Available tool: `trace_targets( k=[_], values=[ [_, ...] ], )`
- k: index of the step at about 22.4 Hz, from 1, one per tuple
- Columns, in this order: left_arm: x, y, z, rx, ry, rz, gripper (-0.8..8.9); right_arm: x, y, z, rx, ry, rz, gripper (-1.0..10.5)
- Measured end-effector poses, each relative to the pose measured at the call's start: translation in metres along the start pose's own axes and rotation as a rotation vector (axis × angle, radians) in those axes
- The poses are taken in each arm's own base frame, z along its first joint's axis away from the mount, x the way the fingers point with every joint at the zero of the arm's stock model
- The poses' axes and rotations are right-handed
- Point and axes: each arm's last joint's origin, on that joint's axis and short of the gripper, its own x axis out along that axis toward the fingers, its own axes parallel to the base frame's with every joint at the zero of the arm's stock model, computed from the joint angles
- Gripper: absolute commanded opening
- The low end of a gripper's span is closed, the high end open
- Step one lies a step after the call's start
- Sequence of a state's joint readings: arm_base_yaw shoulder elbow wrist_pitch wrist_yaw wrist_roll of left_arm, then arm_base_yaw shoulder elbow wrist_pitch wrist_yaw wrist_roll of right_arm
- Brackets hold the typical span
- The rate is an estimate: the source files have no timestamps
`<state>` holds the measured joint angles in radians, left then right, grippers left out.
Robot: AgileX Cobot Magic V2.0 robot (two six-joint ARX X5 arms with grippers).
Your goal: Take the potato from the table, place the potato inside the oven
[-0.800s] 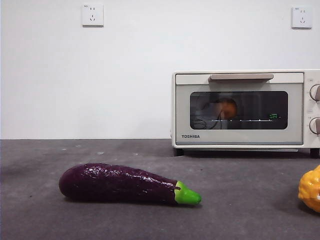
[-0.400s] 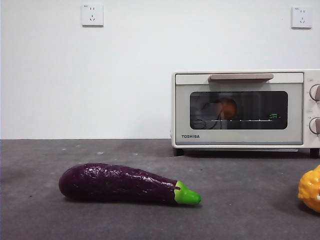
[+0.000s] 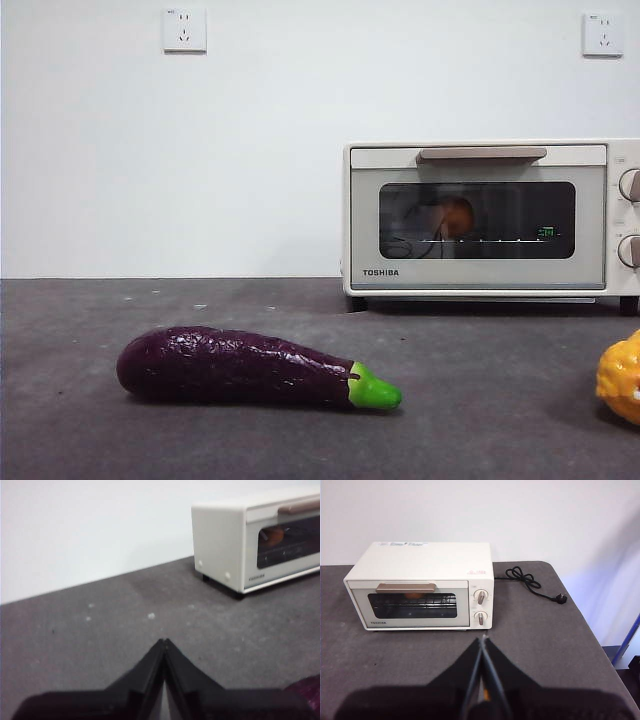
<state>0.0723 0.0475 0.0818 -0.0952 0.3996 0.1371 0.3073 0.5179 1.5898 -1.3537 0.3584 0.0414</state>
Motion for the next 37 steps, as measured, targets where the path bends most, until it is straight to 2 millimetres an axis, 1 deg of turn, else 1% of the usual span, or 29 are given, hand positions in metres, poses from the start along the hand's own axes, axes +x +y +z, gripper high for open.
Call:
trace_targets(
  k=[2,4,8,13,17,21,27,37],
  values=[
    [0.003,0.000,-0.011,-0.012,0.008,-0.001,-0.04,0.000,0.000,0.000,0.000,0.000,0.000,0.0],
    [0.004,-0.001,-0.017,-0.017,0.014,-0.001,-0.04,0.000,0.000,0.000,0.000,0.000,0.000,0.0],
    [0.004,-0.001,-0.016,-0.007,0.005,0.017,-0.04,0.000,0.000,0.000,0.000,0.000,0.000,0.0],
    [0.003,-0.001,-0.015,0.001,-0.005,0.090,-0.04,0.000,0.000,0.000,0.000,0.000,0.000,0.0],
    [0.003,0.000,-0.019,-0.011,0.043,0.132,-0.04,0.000,0.000,0.000,0.000,0.000,0.000,0.0],
    [0.002,0.000,-0.027,-0.030,0.126,0.191,-0.04,0.000,0.000,0.000,0.000,0.000,0.000,0.0],
    [0.001,0.003,-0.028,-0.033,0.147,0.307,-0.04,0.000,0.000,0.000,0.000,0.000,0.000,0.0],
    [0.001,0.004,-0.027,-0.121,0.132,0.318,-0.04,0.000,0.000,0.000,0.000,0.000,0.000,0.0]
  ],
)
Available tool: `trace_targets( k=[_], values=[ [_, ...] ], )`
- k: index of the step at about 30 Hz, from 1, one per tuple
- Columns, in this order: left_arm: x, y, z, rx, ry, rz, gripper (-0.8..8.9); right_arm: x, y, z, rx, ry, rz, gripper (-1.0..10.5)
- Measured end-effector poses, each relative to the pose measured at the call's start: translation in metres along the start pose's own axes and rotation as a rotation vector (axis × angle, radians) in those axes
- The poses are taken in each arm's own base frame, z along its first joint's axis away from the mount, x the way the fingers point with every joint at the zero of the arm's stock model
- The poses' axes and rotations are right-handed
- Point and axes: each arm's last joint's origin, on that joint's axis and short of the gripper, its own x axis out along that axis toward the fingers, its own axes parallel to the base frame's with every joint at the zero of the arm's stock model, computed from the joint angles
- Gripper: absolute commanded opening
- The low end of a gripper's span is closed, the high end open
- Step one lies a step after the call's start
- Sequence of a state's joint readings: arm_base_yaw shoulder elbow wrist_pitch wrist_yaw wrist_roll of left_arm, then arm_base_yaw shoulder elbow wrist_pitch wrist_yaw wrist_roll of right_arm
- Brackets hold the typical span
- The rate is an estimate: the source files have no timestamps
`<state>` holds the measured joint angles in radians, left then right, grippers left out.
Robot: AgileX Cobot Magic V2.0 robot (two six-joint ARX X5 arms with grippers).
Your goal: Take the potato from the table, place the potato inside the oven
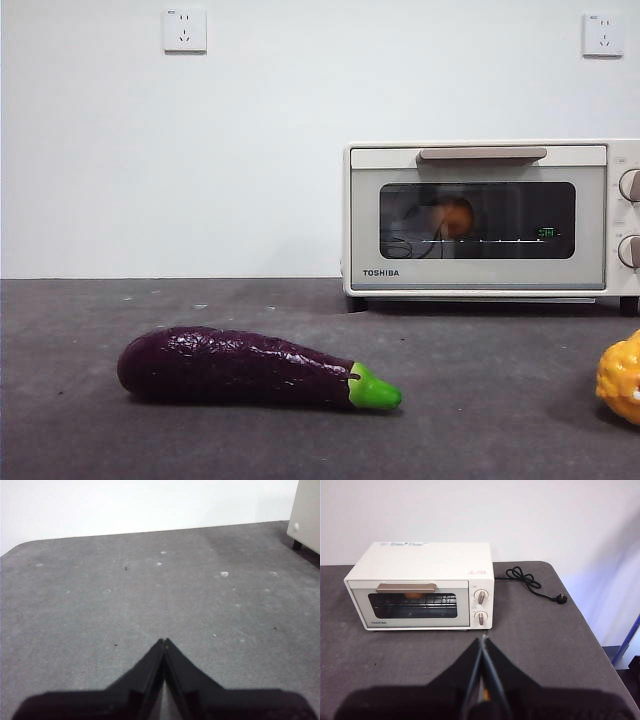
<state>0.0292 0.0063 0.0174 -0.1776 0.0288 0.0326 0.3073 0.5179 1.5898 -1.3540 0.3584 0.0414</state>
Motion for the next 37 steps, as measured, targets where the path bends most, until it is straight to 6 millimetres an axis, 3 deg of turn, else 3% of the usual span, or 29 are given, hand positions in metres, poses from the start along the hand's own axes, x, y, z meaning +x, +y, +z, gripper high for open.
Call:
trace_targets(
  k=[27,32,37],
  values=[
    [0.000,0.000,0.000,-0.008,0.007,0.000,-0.04,0.001,0.001,-0.001,-0.009,0.003,-0.024,0.0],
    [0.000,0.000,0.000,-0.008,0.007,0.000,-0.04,0.021,0.011,-0.007,0.041,-0.149,-0.061,0.0],
    [0.001,0.000,-0.001,-0.008,0.009,0.000,-0.04,0.051,0.026,-0.035,0.062,-0.292,0.055,0.0]
  ],
)
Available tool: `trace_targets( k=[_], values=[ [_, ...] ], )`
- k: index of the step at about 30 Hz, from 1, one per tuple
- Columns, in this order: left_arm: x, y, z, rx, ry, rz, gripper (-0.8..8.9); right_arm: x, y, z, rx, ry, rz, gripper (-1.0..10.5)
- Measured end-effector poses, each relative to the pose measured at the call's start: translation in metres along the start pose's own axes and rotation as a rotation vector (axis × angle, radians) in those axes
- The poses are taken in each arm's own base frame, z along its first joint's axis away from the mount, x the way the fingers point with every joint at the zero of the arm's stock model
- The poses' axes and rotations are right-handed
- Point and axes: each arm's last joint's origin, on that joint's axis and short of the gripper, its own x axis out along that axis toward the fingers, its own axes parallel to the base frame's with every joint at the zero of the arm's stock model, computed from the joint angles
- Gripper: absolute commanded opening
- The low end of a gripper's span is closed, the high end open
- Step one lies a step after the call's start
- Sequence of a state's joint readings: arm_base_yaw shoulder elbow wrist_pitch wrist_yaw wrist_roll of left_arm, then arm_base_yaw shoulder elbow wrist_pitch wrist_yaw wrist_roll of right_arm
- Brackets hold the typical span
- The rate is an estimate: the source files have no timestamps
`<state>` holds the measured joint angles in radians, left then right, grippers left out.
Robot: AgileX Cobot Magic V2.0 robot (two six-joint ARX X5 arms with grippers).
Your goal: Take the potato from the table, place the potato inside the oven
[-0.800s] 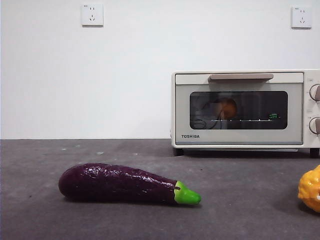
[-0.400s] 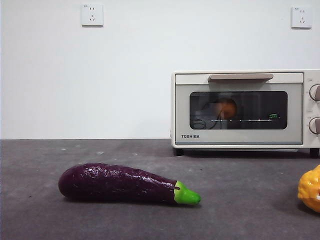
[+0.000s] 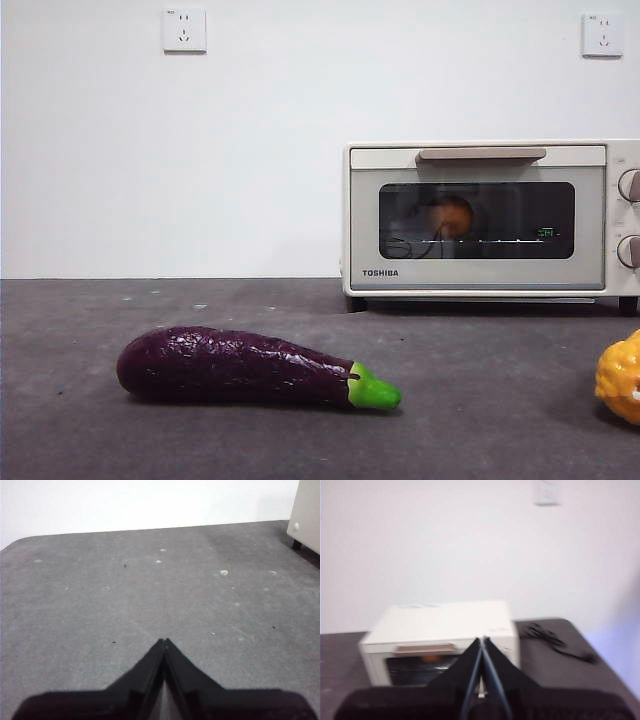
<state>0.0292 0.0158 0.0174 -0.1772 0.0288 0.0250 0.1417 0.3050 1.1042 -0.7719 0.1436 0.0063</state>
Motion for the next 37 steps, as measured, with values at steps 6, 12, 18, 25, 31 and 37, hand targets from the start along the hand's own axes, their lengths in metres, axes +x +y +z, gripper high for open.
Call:
trace_targets(
  k=[6,12,18,25,31,37],
  values=[
    [0.000,0.000,0.000,0.000,0.000,0.000,-0.04,0.036,0.007,-0.069,0.003,0.029,0.081,0.0],
    [0.000,0.000,0.000,0.000,-0.001,0.000,-0.04,0.065,0.009,-0.129,0.036,0.075,0.072,0.0],
    [0.000,0.000,0.000,0.000,-0.001,0.000,-0.04,0.086,0.010,-0.190,0.028,0.164,0.058,0.0],
    [0.000,0.000,0.001,0.000,-0.005,0.000,-0.04,0.088,0.009,-0.221,-0.026,0.149,0.063,0.0],
    [0.001,0.000,0.000,0.000,0.004,0.000,-0.04,0.092,0.010,-0.238,-0.049,0.193,0.064,0.0],
    [0.001,0.000,-0.001,-0.001,0.011,0.000,-0.04,0.095,0.010,-0.253,-0.052,0.204,0.072,0.0]
  ],
)
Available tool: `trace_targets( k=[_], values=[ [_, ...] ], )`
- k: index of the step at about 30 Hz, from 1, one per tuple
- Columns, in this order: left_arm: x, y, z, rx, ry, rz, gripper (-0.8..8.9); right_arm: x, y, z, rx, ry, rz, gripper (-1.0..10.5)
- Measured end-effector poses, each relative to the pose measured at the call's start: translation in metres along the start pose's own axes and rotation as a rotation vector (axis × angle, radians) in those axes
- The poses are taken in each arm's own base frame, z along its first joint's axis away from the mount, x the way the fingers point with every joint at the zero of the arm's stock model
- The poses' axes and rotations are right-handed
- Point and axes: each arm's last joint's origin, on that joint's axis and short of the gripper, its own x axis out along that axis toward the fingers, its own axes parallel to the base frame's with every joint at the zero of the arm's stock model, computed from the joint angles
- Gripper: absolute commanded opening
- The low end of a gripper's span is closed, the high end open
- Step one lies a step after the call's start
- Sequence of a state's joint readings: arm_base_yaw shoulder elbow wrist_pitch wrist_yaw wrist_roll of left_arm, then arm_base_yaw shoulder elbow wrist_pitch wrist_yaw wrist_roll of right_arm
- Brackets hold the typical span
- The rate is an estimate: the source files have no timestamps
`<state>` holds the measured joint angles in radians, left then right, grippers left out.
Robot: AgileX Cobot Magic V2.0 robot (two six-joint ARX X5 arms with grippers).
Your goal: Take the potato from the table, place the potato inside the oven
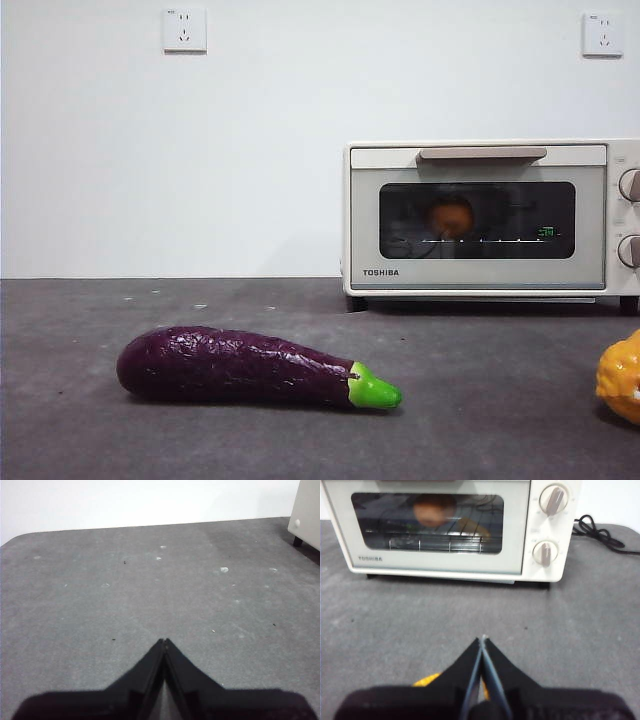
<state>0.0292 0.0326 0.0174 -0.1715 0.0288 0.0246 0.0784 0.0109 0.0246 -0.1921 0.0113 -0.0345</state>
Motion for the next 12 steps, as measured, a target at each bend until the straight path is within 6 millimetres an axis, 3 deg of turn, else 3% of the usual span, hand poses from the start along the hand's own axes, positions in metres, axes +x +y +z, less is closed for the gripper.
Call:
trace_targets(
  k=[12],
  values=[
    [0.0000,0.0000,0.0000,0.000,0.000,0.000,-0.04,-0.0002,-0.0041,-0.0002,-0.002,0.003,-0.071,0.0]
  ],
)
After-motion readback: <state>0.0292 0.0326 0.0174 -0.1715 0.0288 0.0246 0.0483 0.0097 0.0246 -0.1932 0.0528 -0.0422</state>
